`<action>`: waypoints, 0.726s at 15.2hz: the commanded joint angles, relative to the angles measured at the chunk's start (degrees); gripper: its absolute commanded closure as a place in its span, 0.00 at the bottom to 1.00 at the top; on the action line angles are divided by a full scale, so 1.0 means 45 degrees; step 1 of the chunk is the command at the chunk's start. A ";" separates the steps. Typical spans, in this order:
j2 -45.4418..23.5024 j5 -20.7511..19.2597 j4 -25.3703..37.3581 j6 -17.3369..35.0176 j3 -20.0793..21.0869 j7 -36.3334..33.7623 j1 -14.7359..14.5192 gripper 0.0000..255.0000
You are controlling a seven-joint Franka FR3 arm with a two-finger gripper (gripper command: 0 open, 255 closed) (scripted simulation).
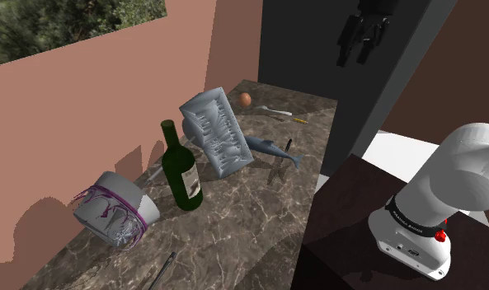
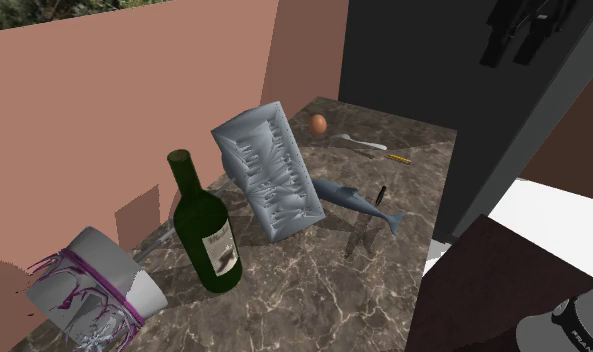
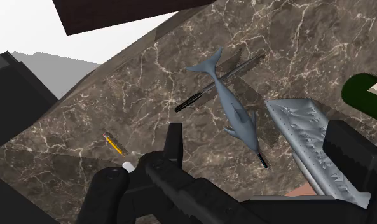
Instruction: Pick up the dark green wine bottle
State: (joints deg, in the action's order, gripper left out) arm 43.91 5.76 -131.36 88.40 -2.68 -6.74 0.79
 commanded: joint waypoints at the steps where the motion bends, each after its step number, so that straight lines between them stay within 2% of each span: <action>1: 0.0000 0.0000 0.0000 0.0000 0.0000 0.0000 0.0000 0.00; 11: -0.2375 0.1174 0.0986 0.1814 0.2691 -0.2873 -0.0686 0.00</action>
State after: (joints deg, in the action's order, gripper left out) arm 34.62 10.81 -127.95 95.98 8.46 -18.53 -2.14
